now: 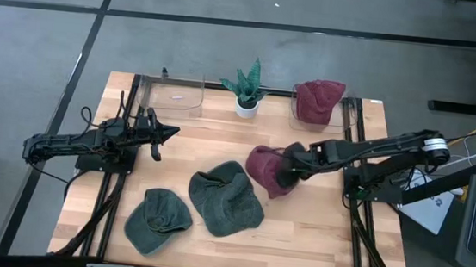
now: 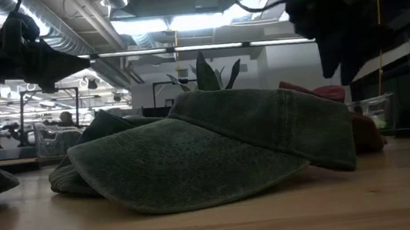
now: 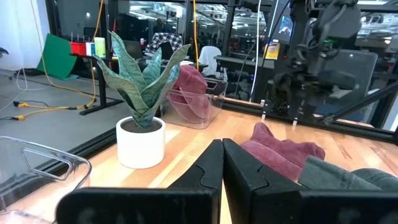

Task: Pick & Place hat
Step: Put the red cap into the right transparent bin

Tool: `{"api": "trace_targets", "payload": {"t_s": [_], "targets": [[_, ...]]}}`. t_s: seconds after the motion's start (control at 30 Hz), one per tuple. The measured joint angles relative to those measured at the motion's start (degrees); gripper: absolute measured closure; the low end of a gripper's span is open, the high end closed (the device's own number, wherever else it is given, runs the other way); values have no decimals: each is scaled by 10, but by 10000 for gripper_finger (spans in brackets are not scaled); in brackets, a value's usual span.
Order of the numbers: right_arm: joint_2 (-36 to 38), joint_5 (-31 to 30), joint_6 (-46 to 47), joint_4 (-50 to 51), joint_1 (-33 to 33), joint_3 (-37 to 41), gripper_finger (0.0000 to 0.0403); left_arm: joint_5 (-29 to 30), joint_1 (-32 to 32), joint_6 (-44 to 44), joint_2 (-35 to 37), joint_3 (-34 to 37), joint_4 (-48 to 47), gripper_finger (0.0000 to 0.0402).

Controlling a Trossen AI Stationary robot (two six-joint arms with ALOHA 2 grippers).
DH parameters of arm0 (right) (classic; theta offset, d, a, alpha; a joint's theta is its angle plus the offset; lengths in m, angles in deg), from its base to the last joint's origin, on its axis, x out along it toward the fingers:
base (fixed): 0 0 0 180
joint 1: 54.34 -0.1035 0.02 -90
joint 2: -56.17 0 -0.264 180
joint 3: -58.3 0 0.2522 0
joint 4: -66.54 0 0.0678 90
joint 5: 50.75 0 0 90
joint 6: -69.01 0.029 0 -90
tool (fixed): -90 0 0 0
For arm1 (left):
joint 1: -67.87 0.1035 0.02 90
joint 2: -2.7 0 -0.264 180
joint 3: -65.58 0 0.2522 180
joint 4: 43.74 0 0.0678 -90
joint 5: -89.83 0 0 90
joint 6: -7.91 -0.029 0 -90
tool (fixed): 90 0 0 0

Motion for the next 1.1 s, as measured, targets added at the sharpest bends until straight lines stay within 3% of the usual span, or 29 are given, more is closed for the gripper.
{"api": "trace_targets", "payload": {"t_s": [0.13, 0.43, 0.53, 0.73, 1.0, 1.1], "targets": [[24, -16, 38, -6, 0, 20, 209, 0, 0, 0, 0, 0, 0, 398], [74, 21, 181, -213, -21, 175, 209, 0, 0, 0, 0, 0, 0, 398], [86, 21, 179, -269, -22, 211, 209, 0, 0, 0, 0, 0, 0, 398], [87, -1, -12, -254, -22, 217, 209, 0, 0, 0, 0, 0, 0, 398], [87, -33, -394, -252, -20, 217, 209, 0, 0, 0, 0, 0, 0, 398], [87, -25, -481, -251, -20, 217, 209, 0, 0, 0, 0, 0, 0, 398]]}}
